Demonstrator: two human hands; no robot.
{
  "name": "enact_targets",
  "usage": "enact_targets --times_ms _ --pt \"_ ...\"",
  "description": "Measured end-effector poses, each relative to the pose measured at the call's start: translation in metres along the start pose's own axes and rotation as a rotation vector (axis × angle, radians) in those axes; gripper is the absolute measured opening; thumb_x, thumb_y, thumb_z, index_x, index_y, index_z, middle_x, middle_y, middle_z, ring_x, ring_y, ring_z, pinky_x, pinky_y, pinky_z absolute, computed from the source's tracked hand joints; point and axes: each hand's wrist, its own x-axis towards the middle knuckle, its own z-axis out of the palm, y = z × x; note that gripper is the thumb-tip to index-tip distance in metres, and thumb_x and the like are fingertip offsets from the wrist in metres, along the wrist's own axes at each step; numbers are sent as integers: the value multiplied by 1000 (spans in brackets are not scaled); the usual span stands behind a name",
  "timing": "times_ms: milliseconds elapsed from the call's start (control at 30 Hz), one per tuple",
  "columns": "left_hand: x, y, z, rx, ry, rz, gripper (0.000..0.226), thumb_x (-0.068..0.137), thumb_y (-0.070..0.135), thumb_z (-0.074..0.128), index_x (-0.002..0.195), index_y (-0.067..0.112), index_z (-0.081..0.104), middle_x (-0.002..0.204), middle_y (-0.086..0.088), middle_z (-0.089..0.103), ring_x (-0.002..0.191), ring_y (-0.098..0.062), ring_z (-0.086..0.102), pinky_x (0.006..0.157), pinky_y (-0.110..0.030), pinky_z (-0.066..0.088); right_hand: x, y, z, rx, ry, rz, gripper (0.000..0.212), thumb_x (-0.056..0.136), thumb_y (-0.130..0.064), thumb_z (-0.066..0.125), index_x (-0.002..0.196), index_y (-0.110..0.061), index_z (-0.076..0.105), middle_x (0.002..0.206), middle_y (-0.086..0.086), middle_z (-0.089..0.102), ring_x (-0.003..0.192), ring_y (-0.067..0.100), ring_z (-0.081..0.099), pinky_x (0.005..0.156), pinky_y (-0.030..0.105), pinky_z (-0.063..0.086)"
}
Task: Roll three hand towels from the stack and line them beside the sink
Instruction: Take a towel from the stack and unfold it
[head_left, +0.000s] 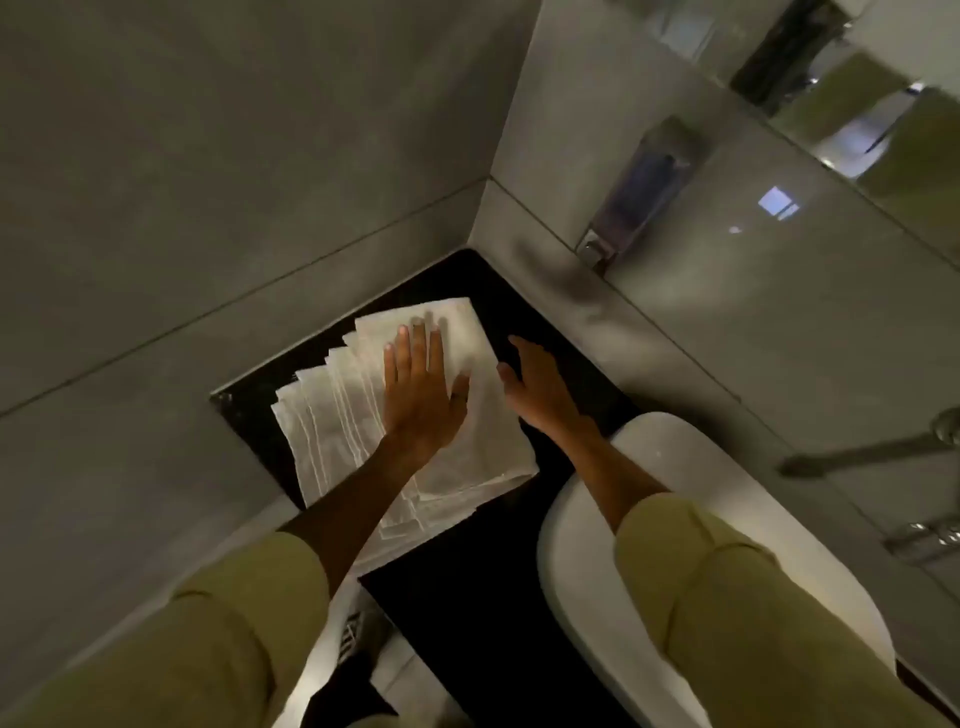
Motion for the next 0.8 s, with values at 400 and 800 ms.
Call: enact_targets --times_ms 400,800 --pt "-6 -34 53 56 -73 -20 74 100 54 19 155 6 11 164 -13 8 152 -29 0 124 -48 7 85 -17 35 456 -196 292 49 73 -44 79 110 -15 67 104 8 71 89 25 71 73 39 61" --pt "21 -50 -42 -1360 -165 -479 120 60 36 92 154 24 19 150 -6 44 131 -21 50 105 -43 46 -16 -52 -56 1158 -360 153 41 63 7 66 101 -8 70 95 12 73 92 33 69 80 46 59"
